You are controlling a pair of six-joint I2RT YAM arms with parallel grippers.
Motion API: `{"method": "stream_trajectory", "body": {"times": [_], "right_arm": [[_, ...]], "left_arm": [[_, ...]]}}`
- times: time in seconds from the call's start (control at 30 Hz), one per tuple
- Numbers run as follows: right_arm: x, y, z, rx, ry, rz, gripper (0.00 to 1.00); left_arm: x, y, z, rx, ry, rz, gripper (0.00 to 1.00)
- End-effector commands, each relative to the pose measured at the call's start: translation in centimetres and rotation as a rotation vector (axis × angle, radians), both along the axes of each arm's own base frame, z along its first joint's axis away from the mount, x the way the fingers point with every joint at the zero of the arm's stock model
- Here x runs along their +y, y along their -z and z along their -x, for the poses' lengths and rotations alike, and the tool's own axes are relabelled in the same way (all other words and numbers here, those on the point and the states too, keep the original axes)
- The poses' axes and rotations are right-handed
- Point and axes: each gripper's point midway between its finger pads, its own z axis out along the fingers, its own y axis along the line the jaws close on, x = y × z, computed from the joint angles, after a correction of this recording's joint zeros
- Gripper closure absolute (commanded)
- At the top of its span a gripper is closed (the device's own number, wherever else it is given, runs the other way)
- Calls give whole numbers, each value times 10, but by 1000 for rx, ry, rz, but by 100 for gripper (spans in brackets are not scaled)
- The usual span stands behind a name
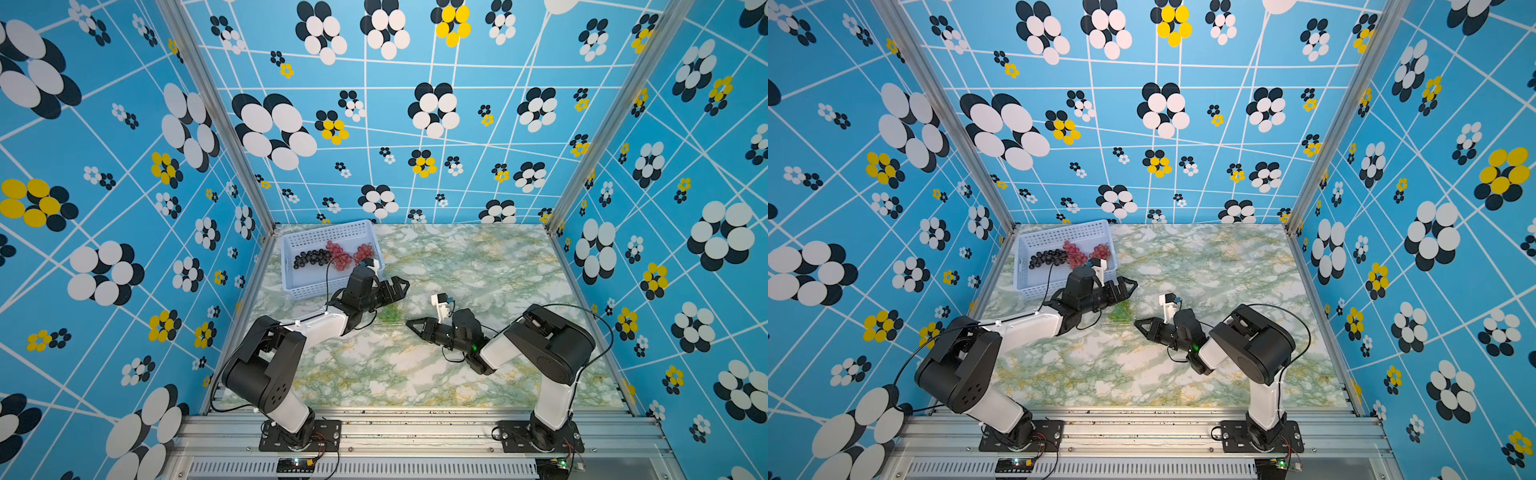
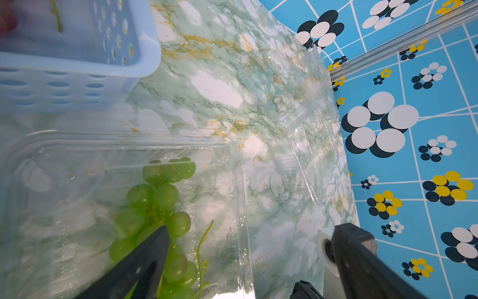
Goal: Pack grapes into containers
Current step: Close the packing box at the center of the board, then adjust the packing box at the center of the board.
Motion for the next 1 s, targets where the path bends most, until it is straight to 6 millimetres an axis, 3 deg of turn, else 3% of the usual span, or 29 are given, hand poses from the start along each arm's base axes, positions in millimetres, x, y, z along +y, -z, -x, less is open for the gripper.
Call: {"method": "stream_trajectory", "body": {"times": [0.0,0.17,0.3,0.4,0.53,0.73,0.83,0.97], "right_arm": [[2,19,4,38,-10,48,86],[2,20,4,39,-11,52,87],[-1,14,4,24,-5,59,83],[-9,4,2,1,23,111,68],[-24,-17,-5,-41,62,236,46],[-48,-32,-32,-41,119,349,25],[-48,-29,-46,-16,112,353,14],[-34,-23,-59,1,69,356,11]], "left_arm": [[7,34,12,85,-1,-62,0],[9,34,12,87,-3,-64,0],[11,31,11,82,-3,-63,0],[16,20,10,59,-3,-60,0],[23,-10,10,-6,0,-59,0],[37,-45,15,-74,-20,-66,1],[49,-51,18,-75,-52,-51,1],[59,-49,25,-59,-64,-58,0]]}}
